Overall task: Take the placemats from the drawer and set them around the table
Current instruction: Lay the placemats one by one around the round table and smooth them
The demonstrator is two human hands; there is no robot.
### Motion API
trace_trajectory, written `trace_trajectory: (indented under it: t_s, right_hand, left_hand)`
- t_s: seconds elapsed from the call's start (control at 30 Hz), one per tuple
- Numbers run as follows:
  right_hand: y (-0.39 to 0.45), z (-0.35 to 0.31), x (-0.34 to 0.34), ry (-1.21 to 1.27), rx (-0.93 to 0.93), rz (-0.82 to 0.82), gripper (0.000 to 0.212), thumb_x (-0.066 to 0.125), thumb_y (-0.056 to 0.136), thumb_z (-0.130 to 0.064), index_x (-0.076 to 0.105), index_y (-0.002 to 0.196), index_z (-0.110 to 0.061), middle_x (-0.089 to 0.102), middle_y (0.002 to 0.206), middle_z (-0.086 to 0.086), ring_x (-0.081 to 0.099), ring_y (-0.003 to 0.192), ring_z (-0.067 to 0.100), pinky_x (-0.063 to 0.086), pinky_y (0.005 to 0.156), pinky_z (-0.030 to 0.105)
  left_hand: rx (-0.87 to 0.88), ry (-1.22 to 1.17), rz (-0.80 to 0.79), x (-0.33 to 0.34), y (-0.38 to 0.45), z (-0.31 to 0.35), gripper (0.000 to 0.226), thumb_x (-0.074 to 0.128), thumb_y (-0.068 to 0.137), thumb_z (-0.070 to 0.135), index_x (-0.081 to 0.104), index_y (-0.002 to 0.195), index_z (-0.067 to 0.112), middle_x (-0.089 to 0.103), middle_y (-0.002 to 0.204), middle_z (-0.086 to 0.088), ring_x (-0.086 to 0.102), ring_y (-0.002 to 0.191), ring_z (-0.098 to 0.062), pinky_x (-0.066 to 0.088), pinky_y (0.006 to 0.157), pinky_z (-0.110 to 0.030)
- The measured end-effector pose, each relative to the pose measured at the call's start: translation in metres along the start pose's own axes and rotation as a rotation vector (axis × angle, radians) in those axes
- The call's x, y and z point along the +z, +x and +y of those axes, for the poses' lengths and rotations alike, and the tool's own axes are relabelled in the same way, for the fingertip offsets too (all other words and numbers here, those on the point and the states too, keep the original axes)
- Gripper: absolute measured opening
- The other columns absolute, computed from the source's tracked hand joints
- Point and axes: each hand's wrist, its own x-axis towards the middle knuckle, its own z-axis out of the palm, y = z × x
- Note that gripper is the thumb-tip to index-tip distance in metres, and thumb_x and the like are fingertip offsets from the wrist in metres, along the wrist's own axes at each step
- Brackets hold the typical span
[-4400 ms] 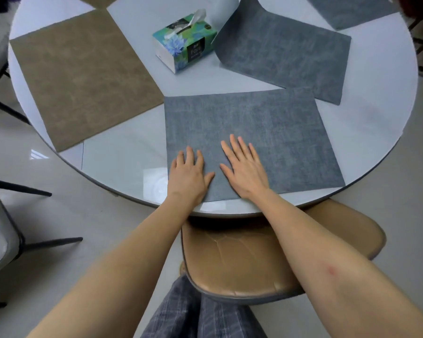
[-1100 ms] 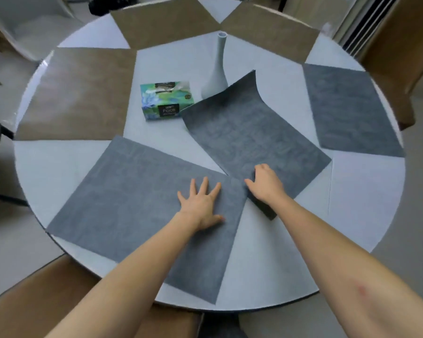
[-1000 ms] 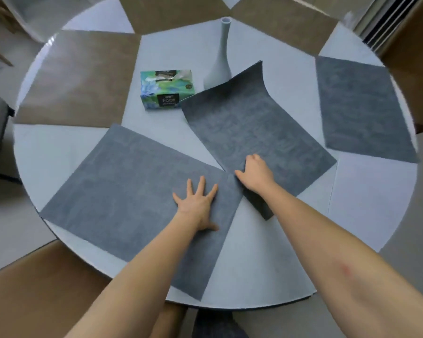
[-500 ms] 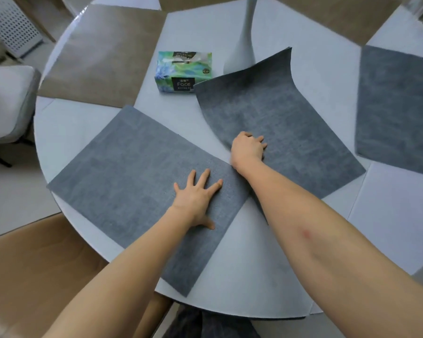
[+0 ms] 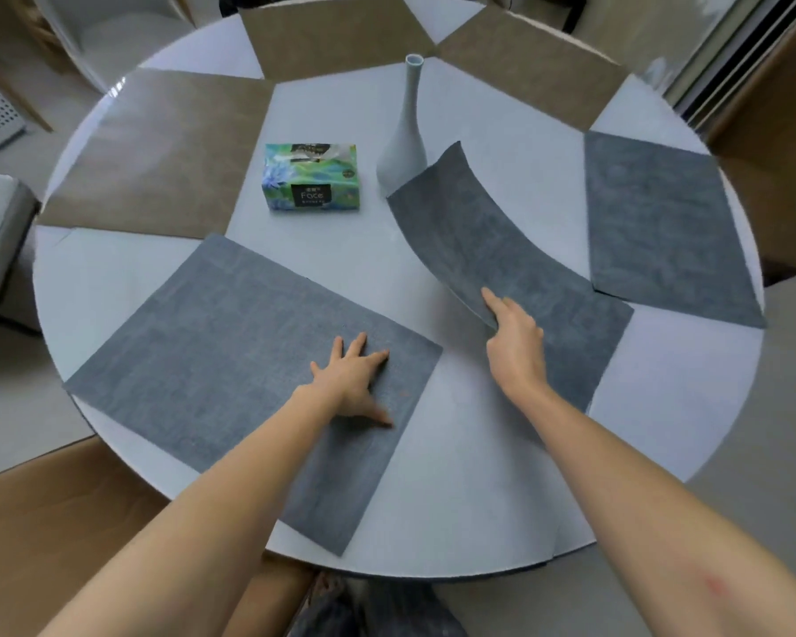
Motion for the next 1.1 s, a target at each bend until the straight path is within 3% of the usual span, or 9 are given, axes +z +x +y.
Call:
trace_trajectory:
  t_s: [0.1, 0.17, 0.27, 0.37, 0.5, 0.67, 0.73, 0.83, 1.1]
  right_hand:
    - [-0.016, 0.008, -0.03, -0.06, -0.042, -0.034, 0.08, 0.035, 0.078, 0.02, 0.042, 0.143, -0.026, 0.045, 0.143, 0.01, 0.048, 0.124, 0.035, 0.036, 0.103, 0.04]
    - [-0.029, 0.011, -0.052, -0.128, -0.085, -0.051, 0.079, 0.037, 0.079, 0.018, 0.043, 0.142, -0.028, 0.043, 0.145, 0.009, 0.048, 0.124, 0.036, 0.038, 0.101, 0.042]
    - [-0.047, 0.011, -0.085, -0.251, -0.185, -0.119, 0.078, 0.042, 0.078, 0.016, 0.043, 0.141, -0.031, 0.042, 0.146, 0.007, 0.051, 0.122, 0.036, 0.043, 0.098, 0.043]
    - [-0.057, 0.006, -0.115, -0.351, -0.308, -0.215, 0.075, 0.046, 0.079, 0.012, 0.046, 0.138, -0.034, 0.045, 0.144, 0.004, 0.053, 0.121, 0.034, 0.045, 0.096, 0.042]
    - [-0.053, -0.008, -0.156, -0.466, -0.499, -0.277, 0.053, 0.046, 0.083, 0.003, 0.058, 0.124, -0.028, 0.054, 0.124, 0.005, 0.056, 0.108, 0.031, 0.047, 0.086, 0.04]
    - [-0.021, -0.015, -0.203, -0.59, -0.635, 0.029, 0.026, 0.049, 0.089, -0.012, 0.057, 0.114, -0.017, 0.05, 0.119, 0.01, 0.058, 0.095, 0.035, 0.051, 0.073, 0.039]
    - [-0.006, -0.01, -0.216, -0.648, -0.701, 0.089, 0.028, 0.048, 0.092, -0.01, 0.053, 0.12, -0.012, 0.044, 0.133, 0.015, 0.056, 0.103, 0.037, 0.053, 0.076, 0.043]
    - [0.015, 0.008, -0.226, -0.784, -0.943, 0.215, 0.029, 0.04, 0.088, -0.002, 0.06, 0.108, -0.006, 0.054, 0.128, 0.017, 0.059, 0.105, 0.035, 0.056, 0.062, 0.039]
    - [0.061, 0.073, -0.248, -0.983, -1.206, 0.316, 0.021, 0.051, 0.081, 0.001, 0.071, 0.085, -0.005, 0.069, 0.105, 0.016, 0.067, 0.097, 0.034, 0.057, 0.072, 0.034]
  left_hand:
    - [-0.05, -0.943, 0.11, -0.031, -0.021, 0.021, 0.079, 0.061, 0.082, 0.06, 0.034, 0.147, 0.026, 0.036, 0.151, -0.003, 0.034, 0.138, -0.024, 0.037, 0.104, -0.043]
    - [-0.108, -1.491, 0.113, -0.061, -0.035, 0.031, 0.078, 0.046, 0.086, 0.069, 0.038, 0.144, 0.018, 0.045, 0.143, -0.012, 0.046, 0.129, -0.033, 0.046, 0.092, -0.048]
    - [-0.113, -1.766, 0.053, -0.106, -0.052, 0.033, 0.091, 0.051, 0.081, 0.072, 0.032, 0.143, 0.008, 0.046, 0.138, -0.024, 0.054, 0.117, -0.045, 0.052, 0.087, -0.057]
    - [-0.14, -1.628, 0.008, -0.13, -0.075, 0.049, 0.074, 0.063, 0.085, 0.052, 0.035, 0.134, 0.005, 0.056, 0.124, -0.022, 0.065, 0.098, -0.038, 0.058, 0.072, -0.049]
    - [-0.182, -1.018, 0.169, -0.124, -0.104, 0.083, 0.007, 0.057, 0.092, 0.003, 0.054, 0.098, 0.001, 0.057, 0.099, -0.017, 0.06, 0.069, -0.023, 0.058, 0.048, -0.029]
    - [-0.108, -0.72, 0.46, -0.089, -0.101, 0.107, 0.028, 0.043, 0.089, -0.008, 0.053, 0.073, 0.013, 0.049, 0.094, -0.012, 0.048, 0.082, -0.025, 0.046, 0.068, -0.031]
    - [-0.088, -0.749, 0.588, -0.082, -0.099, 0.124, 0.033, 0.04, 0.089, -0.007, 0.067, 0.1, 0.008, 0.057, 0.109, -0.012, 0.055, 0.103, -0.03, 0.047, 0.087, -0.034]
    - [-0.122, -0.775, 0.803, -0.069, -0.096, 0.148, 0.049, 0.037, 0.09, -0.006, 0.053, 0.135, 0.007, 0.052, 0.139, -0.011, 0.048, 0.127, -0.029, 0.04, 0.105, -0.035]
    - [-0.159, -0.715, 0.994, -0.024, -0.077, 0.235, 0.044, 0.038, 0.09, -0.006, 0.053, 0.13, 0.005, 0.056, 0.132, -0.014, 0.051, 0.119, -0.03, 0.04, 0.096, -0.032]
